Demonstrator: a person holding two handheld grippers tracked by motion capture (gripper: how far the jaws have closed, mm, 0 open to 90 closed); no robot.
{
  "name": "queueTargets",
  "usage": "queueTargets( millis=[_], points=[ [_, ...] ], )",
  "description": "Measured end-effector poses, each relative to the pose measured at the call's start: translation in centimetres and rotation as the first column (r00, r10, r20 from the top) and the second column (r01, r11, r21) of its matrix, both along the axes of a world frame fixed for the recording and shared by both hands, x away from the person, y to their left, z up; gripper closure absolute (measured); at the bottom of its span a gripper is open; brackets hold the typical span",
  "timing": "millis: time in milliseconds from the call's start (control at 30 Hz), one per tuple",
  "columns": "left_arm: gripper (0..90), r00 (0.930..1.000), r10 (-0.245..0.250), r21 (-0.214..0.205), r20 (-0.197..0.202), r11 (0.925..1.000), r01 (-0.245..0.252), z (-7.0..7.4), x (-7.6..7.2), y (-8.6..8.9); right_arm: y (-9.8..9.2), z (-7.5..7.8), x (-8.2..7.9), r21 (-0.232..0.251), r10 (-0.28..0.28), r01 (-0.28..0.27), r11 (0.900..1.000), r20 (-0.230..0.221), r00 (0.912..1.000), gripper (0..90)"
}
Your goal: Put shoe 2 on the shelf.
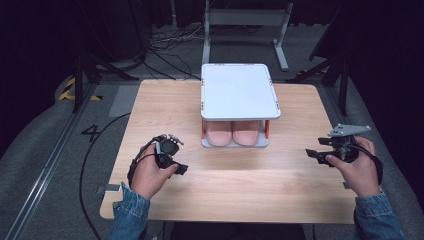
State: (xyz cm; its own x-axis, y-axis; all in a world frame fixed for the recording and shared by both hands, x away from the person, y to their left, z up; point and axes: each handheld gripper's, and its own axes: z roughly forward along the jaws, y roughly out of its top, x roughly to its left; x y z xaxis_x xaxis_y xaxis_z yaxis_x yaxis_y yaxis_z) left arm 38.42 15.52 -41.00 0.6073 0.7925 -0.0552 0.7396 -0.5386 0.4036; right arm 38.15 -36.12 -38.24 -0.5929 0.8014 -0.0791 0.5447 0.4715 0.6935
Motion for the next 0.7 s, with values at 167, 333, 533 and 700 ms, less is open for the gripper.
queueTargets(
  millis=[167,333,533,700],
  points=[
    [24.2,0.9997,0.005,-0.007,0.022,1.0,-0.005,-0.4,0.3,0.8,-2.3,-1.3,-0.1,0.031,-0.007,0.008,0.9995,-0.041,0.9991,28.1],
    [22.5,0.9972,0.026,-0.024,0.071,0.9994,-0.024,-1.0,0.9,1.8,-4.0,-3.5,0.2,0.032,0.015,-0.012,0.9994,-0.073,0.9972,28.1],
    [20.5,0.9933,0.036,-0.027,0.11,0.9991,-0.033,-1.4,1.3,2.6,-4.7,-5.7,0.7,0.076,0.032,-0.025,0.9968,-0.084,0.9959,24.3],
    [19.6,0.992,0.04,-0.024,0.12,0.999,-0.037,-2.1,1.6,3.0,-5.1,-7.4,1.2,0.102,0.022,-0.013,0.9947,-0.09,0.9957,21.3]
  ],
)
